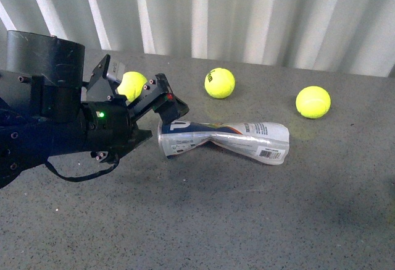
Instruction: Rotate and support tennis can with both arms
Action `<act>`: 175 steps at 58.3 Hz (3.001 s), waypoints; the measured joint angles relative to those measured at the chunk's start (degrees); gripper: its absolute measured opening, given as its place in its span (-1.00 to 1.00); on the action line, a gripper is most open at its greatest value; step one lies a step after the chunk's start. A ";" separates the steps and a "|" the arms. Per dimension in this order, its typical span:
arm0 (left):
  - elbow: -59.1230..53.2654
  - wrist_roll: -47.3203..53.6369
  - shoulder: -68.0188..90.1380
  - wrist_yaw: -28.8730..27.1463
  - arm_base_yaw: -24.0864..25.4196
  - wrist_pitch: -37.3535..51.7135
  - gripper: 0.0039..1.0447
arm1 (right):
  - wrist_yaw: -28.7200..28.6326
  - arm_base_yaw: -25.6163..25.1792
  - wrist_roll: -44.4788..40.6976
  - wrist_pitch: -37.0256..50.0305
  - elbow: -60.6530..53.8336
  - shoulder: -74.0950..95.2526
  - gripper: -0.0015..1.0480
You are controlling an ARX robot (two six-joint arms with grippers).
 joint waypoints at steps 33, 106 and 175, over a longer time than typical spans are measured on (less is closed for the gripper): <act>-1.05 -17.27 2.47 0.33 -1.68 10.82 -0.35 | -0.02 0.00 0.00 0.00 0.00 0.00 0.86; 16.09 87.97 -34.07 0.37 -7.43 -66.90 -0.93 | -0.02 0.00 0.00 0.00 0.00 0.00 0.86; 23.65 95.97 -21.81 1.68 -13.14 -73.64 -0.80 | -0.02 0.00 0.00 0.00 0.00 0.00 0.86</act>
